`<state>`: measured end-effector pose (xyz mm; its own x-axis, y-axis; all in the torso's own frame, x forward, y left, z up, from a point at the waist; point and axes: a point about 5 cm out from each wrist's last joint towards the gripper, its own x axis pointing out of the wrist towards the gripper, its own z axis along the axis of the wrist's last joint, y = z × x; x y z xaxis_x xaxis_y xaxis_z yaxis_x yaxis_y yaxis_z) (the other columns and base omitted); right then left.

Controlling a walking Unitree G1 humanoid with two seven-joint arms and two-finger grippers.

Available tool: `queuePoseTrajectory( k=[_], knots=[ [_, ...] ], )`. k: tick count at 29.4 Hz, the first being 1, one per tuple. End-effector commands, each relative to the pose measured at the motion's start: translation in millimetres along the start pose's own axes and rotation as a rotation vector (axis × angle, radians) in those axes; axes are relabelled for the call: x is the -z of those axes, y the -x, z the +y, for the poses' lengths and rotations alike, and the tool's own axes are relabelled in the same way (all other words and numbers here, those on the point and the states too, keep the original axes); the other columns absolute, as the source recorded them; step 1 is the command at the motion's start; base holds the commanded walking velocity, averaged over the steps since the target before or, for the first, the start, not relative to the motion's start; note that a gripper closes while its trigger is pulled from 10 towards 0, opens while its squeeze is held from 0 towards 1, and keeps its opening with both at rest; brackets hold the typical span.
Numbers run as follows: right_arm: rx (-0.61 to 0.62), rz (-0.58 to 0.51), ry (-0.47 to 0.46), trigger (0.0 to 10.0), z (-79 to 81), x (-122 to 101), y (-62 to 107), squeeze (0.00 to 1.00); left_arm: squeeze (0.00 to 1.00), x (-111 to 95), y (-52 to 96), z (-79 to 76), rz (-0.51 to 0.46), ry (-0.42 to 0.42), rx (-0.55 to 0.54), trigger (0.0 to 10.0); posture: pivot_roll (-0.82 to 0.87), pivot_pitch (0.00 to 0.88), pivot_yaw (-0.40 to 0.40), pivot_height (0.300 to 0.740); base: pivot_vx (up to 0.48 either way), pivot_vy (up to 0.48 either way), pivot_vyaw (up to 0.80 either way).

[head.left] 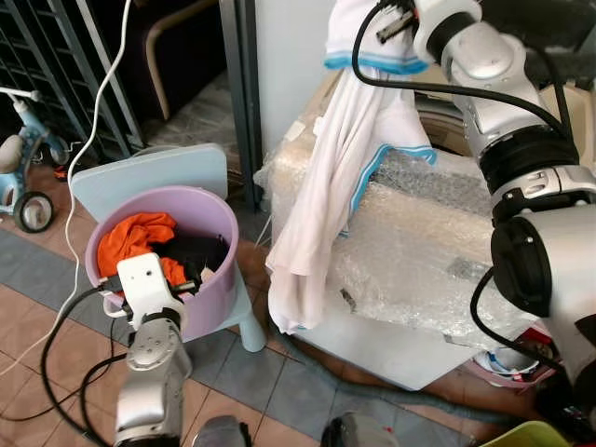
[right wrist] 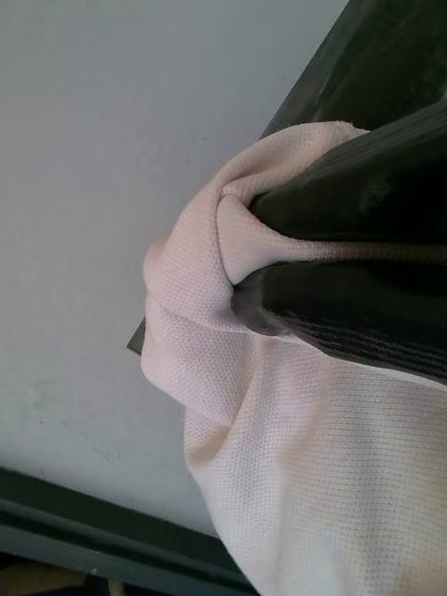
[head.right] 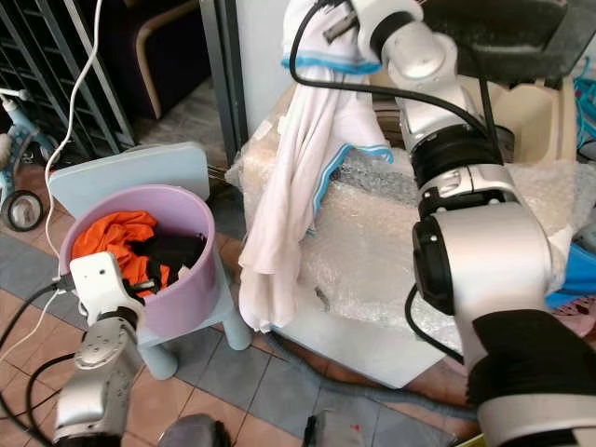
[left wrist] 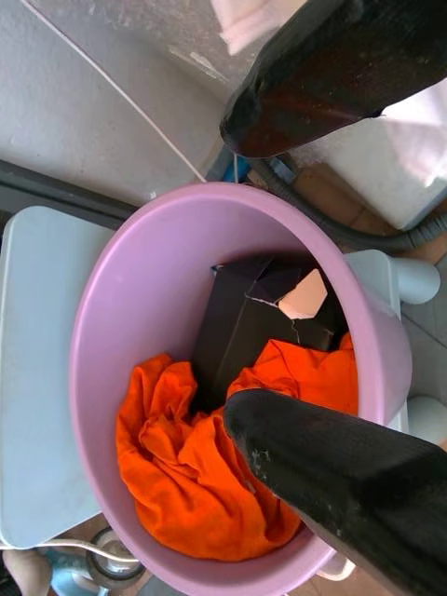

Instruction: Clothes washing

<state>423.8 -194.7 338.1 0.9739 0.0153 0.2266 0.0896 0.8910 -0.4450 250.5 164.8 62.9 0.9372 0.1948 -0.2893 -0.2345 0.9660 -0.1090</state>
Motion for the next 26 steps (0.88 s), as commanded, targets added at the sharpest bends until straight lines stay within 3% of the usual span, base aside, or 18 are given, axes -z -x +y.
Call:
queuePoseTrajectory(
  k=[1, 2, 3, 4, 6, 8, 9, 10, 11, 12, 13, 14, 15, 17, 18, 21, 24, 26],
  knots=[
    [0.17, -0.039, -0.075, 10.0, -28.9, -30, -2.8, 0.0, 0.0, 2, 0.9, 2.5, 0.01, 0.008, -0.02, 10.0, 0.08, 0.05, -0.031, 0.74, 0.315, 0.0, 0.0],
    [0.17, -0.039, -0.075, 10.0, -28.9, -30, -2.8, 0.0, 0.0, 2, 0.9, 2.5, 0.01, 0.008, -0.02, 10.0, 0.08, 0.05, -0.031, 0.74, 0.315, 0.0, 0.0],
    [0.264, -0.053, -0.094, 10.0, -48.4, -32, 0.3, 0.0, 0.0, 2, 1.0, 2.5, 0.009, 0.004, -0.02, 10.0, 0.08, 0.051, -0.032, 0.74, 0.352, 0.0, 0.0],
    [0.294, -0.067, -0.094, 10.0, -55.1, -34, 1.7, 0.0, 0.0, 2, 1.2, 2.7, 0.014, 0.01, -0.023, 10.0, 0.08, 0.051, -0.032, 0.74, 0.345, 0.0, 0.0],
    [0.328, -0.082, -0.09, 10.0, -61.5, -35, 3.3, 0.0, 0.0, 4, 1.4, 3.0, 0.027, 0.02, -0.031, 10.0, 0.07, 0.051, -0.033, 0.74, 0.172, 0.0, 0.0],
    [0.292, -0.071, -0.066, 10.0, -57.2, -29, 3.1, 0.0, 0.0, 5, 1.2, 2.1, 0.025, 0.035, -0.031, 10.0, 0.07, 0.051, -0.035, 0.74, 0.0, 0.0, 0.0],
    [0.262, -0.05, -0.029, 10.0, -50.5, -21, 2.9, 0.0, 0.0, 5, 1.0, 1.1, 0.028, 0.03, -0.026, 10.0, 0.07, 0.051, -0.035, 0.74, 0.0, 0.0, 0.0],
    [0.138, -0.002, 0.011, 10.0, -30.3, -2, 2.6, 0.0, 0.0, 5, 0.8, -0.2, 0.032, 0.024, -0.024, 10.0, 0.07, 0.053, -0.034, 0.74, 0.0, 0.0, 0.0],
    [0.138, -0.002, 0.011, 10.0, -30.3, -2, 2.6, 0.0, 0.0, 5, 0.8, -0.2, 0.032, 0.024, -0.024, 10.0, 0.07, 0.053, -0.034, 0.74, 0.0, 0.0, 0.0],
    [-0.005, 0.074, 0.031, 10.0, -7.0, 23, 5.2, 0.52, 0.0, 5, 0.7, -0.4, 0.034, 0.023, -0.025, 10.0, 0.07, 0.054, -0.032, 0.74, 0.0, 0.0, 0.0],
    [-0.053, 0.101, 0.034, 10.0, 0.6, 32, 7.0, 0.52, 0.0, 5, 0.6, -0.5, 0.034, 0.023, -0.025, 10.0, 0.07, 0.054, -0.032, 0.74, 0.0, 0.0, 0.0],
    [-0.126, 0.126, 0.011, 10.0, 9.9, 41, 9.4, 1.0, 0.0, 5, 0.7, -0.3, 0.035, 0.024, -0.025, 10.0, 0.07, 0.054, -0.032, 0.74, 0.0, 0.0, 0.0],
    [-0.195, 0.146, 0.01, 10.0, 19.2, 49, 12.2, 1.0, 0.0, 6, 0.6, -0.1, 0.036, 0.024, -0.026, 10.0, 0.07, 0.054, -0.031, 0.74, 0.0, 0.0, 0.0],
    [-0.496, 0.189, 0.104, 10.0, 54.2, 84, 31.0, 1.0, 0.0, 7, 0.6, 2.4, 0.045, 0.021, -0.028, 10.0, 0.06, 0.053, -0.027, 0.74, 0.0, 0.0, 0.0],
    [-0.545, 0.19, 0.125, 10.0, 59.7, 91, 35.8, 1.0, 0.0, 8, 0.6, 3.1, 0.048, 0.019, -0.029, 10.0, 0.06, 0.053, -0.026, 0.74, 0.0, 0.0, 0.0],
    [-0.561, 0.136, 0.212, 10.0, 65.2, 102, 45.2, 1.0, 0.0, 8, -0.2, 4.3, 0.056, 0.018, -0.03, 10.0, 0.05, 0.053, -0.019, 0.74, 0.0, 0.0, 0.0],
    [-0.435, -0.042, 0.157, 10.0, 59.0, 89, 46.4, 1.0, 0.0, 7, -2.5, 1.5, 0.055, 0.011, -0.011, 10.0, 0.04, 0.052, -0.004, 0.74, 0.0, 0.0, 0.0],
    [-0.454, -0.186, 0.106, 10.0, 61.9, 73, 51.5, 1.0, 0.0, 5, -6.3, -0.1, 0.054, -0.003, 0.004, 10.0, 0.02, 0.05, 0.018, 0.74, 0.0, 0.0, 0.0]
  ],
)
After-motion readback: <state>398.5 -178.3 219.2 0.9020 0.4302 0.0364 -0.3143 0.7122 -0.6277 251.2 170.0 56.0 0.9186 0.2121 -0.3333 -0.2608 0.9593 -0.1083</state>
